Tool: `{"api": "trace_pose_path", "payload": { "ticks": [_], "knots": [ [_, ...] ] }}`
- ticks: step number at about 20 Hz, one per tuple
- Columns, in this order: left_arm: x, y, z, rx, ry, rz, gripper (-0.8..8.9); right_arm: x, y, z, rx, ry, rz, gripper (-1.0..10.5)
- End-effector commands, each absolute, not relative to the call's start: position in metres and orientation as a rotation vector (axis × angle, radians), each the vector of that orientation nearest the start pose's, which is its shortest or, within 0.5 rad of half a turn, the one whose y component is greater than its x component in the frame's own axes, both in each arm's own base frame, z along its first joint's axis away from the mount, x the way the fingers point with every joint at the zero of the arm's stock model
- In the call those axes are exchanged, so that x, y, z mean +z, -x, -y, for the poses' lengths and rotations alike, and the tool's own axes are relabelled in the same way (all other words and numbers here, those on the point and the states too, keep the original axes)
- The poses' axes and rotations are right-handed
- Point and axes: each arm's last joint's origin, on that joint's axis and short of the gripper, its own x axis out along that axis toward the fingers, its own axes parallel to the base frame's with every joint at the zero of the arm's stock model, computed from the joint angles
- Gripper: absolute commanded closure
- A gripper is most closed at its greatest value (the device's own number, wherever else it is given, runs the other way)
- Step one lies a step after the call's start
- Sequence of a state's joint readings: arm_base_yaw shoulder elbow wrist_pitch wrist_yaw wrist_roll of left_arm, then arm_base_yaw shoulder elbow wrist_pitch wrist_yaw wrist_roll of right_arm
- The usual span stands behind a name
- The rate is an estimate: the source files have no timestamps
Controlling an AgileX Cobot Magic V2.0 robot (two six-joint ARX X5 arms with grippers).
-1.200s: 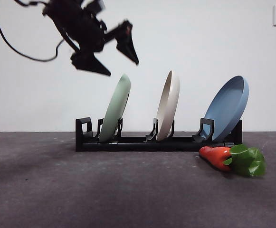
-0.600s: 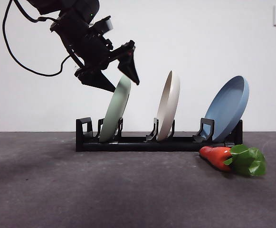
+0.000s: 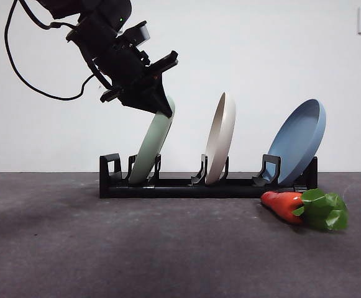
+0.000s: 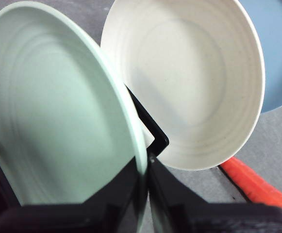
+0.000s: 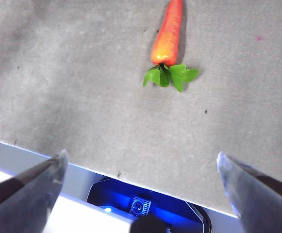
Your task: Take the green plate from the plate rack,put the plate on the table,take the carrot from the table,put the carrot in the plate
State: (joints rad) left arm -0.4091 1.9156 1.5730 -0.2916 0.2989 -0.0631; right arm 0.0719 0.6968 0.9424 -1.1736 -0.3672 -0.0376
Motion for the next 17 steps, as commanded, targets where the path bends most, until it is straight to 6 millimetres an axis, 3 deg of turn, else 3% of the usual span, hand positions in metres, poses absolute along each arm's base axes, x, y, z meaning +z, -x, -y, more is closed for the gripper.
{"api": "trace_pose_path", "payload": {
  "ticks": [1, 9, 14, 17],
  "knots": [
    [0.268, -0.399, 0.183, -0.664, 0.018, -0.66, 8.22, 0.316, -0.096, -0.018, 0.425, -0.107, -0.911, 2.3],
    [0.292, -0.394, 0.177, -0.687, 0.111, -0.603, 8.22, 0.316, -0.096, -0.018, 0.425, -0.106, -0.911, 2.3],
    [0.327, -0.376, 0.17, -0.699, 0.113, -0.528, 8.21, 0.316, -0.096, -0.018, 0.425, -0.106, -0.911, 2.3],
    [0.354, -0.354, 0.166, -0.724, 0.089, -0.492, 8.22, 0.316, -0.096, -0.018, 0.425, -0.106, -0.911, 2.3]
  ]
}}
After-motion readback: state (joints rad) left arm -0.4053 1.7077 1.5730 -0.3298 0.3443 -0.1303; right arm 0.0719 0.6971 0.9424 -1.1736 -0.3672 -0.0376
